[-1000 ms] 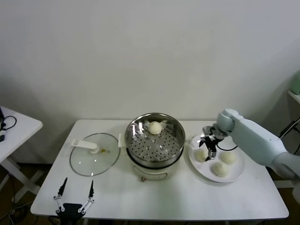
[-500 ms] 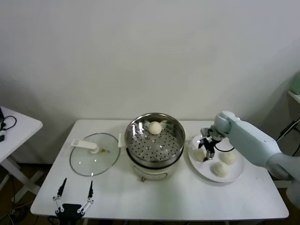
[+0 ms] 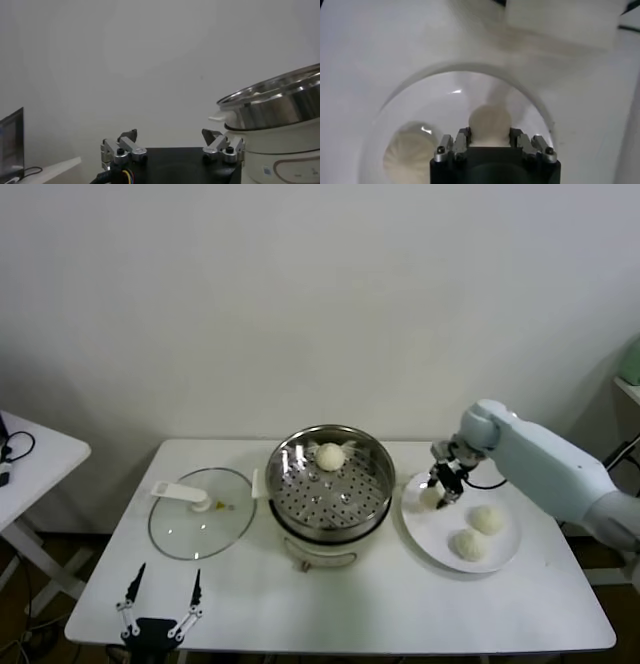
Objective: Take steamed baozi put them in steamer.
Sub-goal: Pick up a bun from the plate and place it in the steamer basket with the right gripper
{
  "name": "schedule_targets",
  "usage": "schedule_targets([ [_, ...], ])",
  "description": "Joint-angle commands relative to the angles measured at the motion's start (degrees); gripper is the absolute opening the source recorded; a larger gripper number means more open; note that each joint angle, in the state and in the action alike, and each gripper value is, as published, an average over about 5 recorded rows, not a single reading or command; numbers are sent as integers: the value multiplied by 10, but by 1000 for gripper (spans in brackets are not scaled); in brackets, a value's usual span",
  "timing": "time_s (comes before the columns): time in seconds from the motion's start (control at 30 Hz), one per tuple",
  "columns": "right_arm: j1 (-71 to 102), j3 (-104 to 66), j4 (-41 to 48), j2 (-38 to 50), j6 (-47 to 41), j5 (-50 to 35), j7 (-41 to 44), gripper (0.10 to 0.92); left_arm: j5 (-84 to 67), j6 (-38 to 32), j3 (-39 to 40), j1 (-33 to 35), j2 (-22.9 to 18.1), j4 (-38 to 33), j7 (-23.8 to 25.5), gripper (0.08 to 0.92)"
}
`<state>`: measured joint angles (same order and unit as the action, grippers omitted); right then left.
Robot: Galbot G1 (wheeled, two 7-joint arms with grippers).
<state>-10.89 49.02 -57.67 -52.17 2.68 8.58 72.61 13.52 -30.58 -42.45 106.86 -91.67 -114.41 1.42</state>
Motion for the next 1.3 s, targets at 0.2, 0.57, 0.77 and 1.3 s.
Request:
schedule_targets([
  [0.2,-263,145,-239,-1,67,-8,19,543,3,-3,1,0,-3,-4,0,823],
  [0.57,-257,136,-262,-142,78,33,12,552,4,-7,1,5,-4,-5,-1,823],
  [0.77,-210,136,-192,-221,85,55,10,551,-1,-10,-6,10,-3,-5,-2,823],
  [1.3,-128,136,7,-325,108,64,8,551,-7,-10,-12,13,-2,-5,-2,823],
])
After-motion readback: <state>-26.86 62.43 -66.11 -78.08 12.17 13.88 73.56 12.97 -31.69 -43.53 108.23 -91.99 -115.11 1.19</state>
